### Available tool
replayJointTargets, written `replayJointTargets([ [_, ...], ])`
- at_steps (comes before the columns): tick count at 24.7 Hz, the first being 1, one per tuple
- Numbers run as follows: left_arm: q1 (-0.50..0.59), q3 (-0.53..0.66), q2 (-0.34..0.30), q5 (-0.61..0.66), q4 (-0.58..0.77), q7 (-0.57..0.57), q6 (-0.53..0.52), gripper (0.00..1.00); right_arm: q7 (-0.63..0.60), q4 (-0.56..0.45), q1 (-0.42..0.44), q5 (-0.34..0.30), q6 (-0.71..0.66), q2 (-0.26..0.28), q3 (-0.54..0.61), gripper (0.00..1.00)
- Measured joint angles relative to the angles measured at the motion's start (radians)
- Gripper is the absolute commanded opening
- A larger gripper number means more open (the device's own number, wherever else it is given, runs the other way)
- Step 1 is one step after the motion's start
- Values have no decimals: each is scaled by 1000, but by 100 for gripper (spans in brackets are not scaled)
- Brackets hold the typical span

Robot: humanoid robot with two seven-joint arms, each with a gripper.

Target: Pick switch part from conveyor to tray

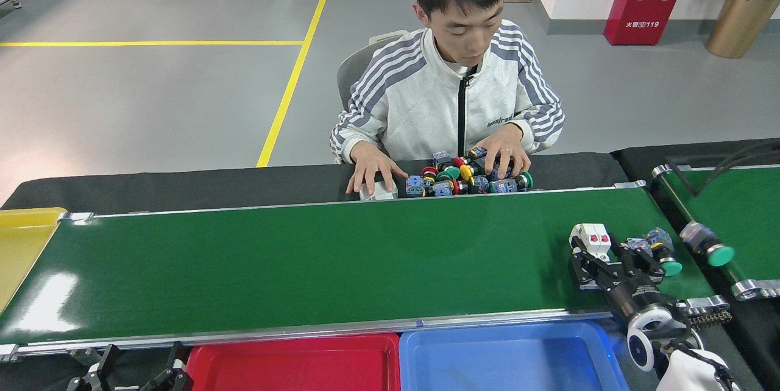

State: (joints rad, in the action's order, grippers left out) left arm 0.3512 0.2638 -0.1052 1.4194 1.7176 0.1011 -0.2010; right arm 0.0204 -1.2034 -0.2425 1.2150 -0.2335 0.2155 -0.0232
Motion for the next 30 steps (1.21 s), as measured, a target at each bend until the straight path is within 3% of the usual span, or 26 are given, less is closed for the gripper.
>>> replayJointTargets([
  [6, 7, 5, 0, 0, 0, 0, 2, 100, -51, -270, 218, -31, -166, -9, 1, 3],
  [7, 7, 6, 0, 0, 0, 0, 2, 100, -55, -317, 264, -49, -218, -9, 3, 11],
  [8, 7, 7, 0, 0, 0, 1, 3, 100, -56, -362, 309, -66, -270, -9, 7, 45],
  [9, 7, 7, 0, 0, 0, 2, 4, 100, -58, -398, 353, -80, -338, -9, 18, 87],
  [10, 7, 8, 0, 0, 0, 2, 5, 100, -59, -421, 391, -90, -398, -9, 34, 100],
  [14, 7, 8, 0, 0, 1, 3, 5, 100, -65, -445, 441, -100, -518, -23, 89, 100],
  [17, 7, 8, 0, 0, 2, 3, 6, 100, -52, -445, 441, -99, -508, -79, 135, 98],
  [20, 7, 8, 0, 0, 2, 3, 9, 100, -15, -445, 438, -73, -319, -147, 145, 97],
  [24, 7, 8, 0, 0, 2, 2, 6, 100, 0, -442, 433, 22, 1, -153, 146, 97],
  [30, 7, 7, 0, 0, 3, 2, 1, 100, 21, -415, 401, 54, 141, -153, 145, 97],
])
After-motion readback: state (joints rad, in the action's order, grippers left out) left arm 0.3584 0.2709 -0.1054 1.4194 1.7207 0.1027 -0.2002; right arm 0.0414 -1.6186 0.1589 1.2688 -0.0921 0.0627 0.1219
